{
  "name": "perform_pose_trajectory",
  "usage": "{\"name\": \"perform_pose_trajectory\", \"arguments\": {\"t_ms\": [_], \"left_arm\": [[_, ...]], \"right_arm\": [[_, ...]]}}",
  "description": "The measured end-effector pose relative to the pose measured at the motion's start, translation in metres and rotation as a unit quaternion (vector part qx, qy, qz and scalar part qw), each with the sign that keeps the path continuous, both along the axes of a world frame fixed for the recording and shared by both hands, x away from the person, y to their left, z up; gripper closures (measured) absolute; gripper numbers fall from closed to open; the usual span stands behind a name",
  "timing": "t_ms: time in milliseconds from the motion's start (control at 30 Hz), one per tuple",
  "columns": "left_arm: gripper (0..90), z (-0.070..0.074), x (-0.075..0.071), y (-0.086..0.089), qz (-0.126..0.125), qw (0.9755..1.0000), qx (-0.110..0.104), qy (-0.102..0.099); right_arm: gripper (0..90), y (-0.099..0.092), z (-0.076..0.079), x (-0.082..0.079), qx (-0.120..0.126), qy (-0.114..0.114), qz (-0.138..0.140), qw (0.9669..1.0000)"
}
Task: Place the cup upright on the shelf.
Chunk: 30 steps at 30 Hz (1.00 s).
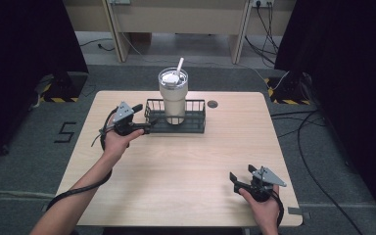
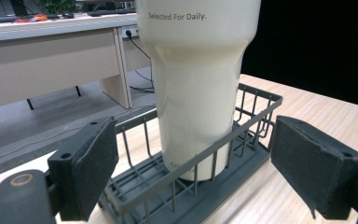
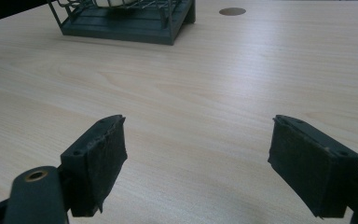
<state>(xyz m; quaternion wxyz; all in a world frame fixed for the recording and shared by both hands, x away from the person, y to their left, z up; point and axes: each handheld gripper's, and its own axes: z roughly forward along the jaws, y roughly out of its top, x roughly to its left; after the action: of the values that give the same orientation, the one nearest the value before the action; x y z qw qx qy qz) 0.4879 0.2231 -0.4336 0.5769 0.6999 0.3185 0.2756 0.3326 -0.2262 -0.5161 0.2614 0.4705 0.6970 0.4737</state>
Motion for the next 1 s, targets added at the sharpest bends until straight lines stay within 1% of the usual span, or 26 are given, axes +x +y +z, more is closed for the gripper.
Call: {"name": "perform_pose_trajectory", "arguments": {"t_ms": [100,133,200,233,300,333,367,433,467,533,633,667,700,733,800,933,967,1000], "left_arm": [[14.3,0.0,-0.004,0.004,0.001,1.0,-0.001,-0.001],[14.4,0.001,-0.008,0.008,0.0,1.0,-0.002,-0.004],[14.4,0.001,-0.01,0.01,0.001,1.0,-0.002,-0.005],[14.4,0.001,-0.015,0.015,0.001,1.0,-0.003,-0.006],[14.4,0.001,-0.018,0.017,0.001,1.0,-0.003,-0.006],[14.4,0.0,-0.023,0.022,0.003,1.0,-0.005,-0.007],[14.4,0.0,-0.023,0.022,0.003,1.0,-0.005,-0.007],[14.4,-0.002,-0.029,0.027,0.005,0.9999,-0.006,-0.007],[14.4,-0.004,-0.035,0.032,0.006,0.9999,-0.005,-0.009],[14.4,-0.004,-0.038,0.035,0.005,0.9999,-0.002,-0.009],[14.4,-0.007,-0.048,0.045,0.012,0.9999,-0.005,-0.008],[14.4,-0.007,-0.048,0.045,0.012,0.9999,-0.005,-0.008],[14.4,-0.009,-0.053,0.049,0.014,0.9998,-0.007,-0.01],[14.4,-0.009,-0.053,0.049,0.014,0.9998,-0.007,-0.01],[14.4,-0.012,-0.058,0.053,0.013,0.9998,-0.01,-0.01],[14.4,-0.017,-0.07,0.062,0.016,0.9998,-0.004,-0.013],[14.5,-0.02,-0.076,0.067,0.019,0.9998,-0.006,-0.01],[14.5,-0.02,-0.076,0.067,0.019,0.9998,-0.006,-0.01]], "right_arm": [[19.1,0.0,0.0,0.0,0.0,0.0,0.0,1.0],[19.1,0.0,0.0,0.0,0.0,0.0,-0.001,1.0],[19.2,0.0,0.0,0.0,0.0,0.0,-0.001,1.0],[19.2,0.0,0.0,0.0,0.0,0.0,-0.001,1.0],[19.1,0.0,0.0,0.0,0.0,0.0,-0.001,1.0],[19.2,0.0,0.0,0.0,0.001,0.001,-0.002,1.0],[19.2,0.0,0.0,0.0,0.001,0.001,-0.002,1.0],[19.2,0.0,0.0,0.0,0.001,0.001,-0.002,1.0],[19.2,0.0,0.0,0.0,0.001,0.0,-0.002,1.0],[19.2,0.0,0.0,0.0,0.001,0.001,-0.002,1.0],[19.2,0.0,0.0,0.0,-0.001,0.001,-0.002,1.0],[19.2,0.0,0.0,0.0,-0.001,0.001,-0.002,1.0],[19.2,0.0,0.0,0.0,-0.001,0.001,-0.002,1.0],[19.2,0.0,0.0,0.0,-0.001,0.001,-0.002,1.0],[19.2,0.0,0.0,0.0,-0.001,0.001,-0.002,1.0],[19.2,0.0,0.0,0.0,-0.001,0.001,-0.002,1.0],[19.2,0.0,0.0,0.0,-0.001,0.001,-0.002,1.0],[19.2,0.0,0.0,0.0,-0.001,0.001,-0.002,1.0]]}}
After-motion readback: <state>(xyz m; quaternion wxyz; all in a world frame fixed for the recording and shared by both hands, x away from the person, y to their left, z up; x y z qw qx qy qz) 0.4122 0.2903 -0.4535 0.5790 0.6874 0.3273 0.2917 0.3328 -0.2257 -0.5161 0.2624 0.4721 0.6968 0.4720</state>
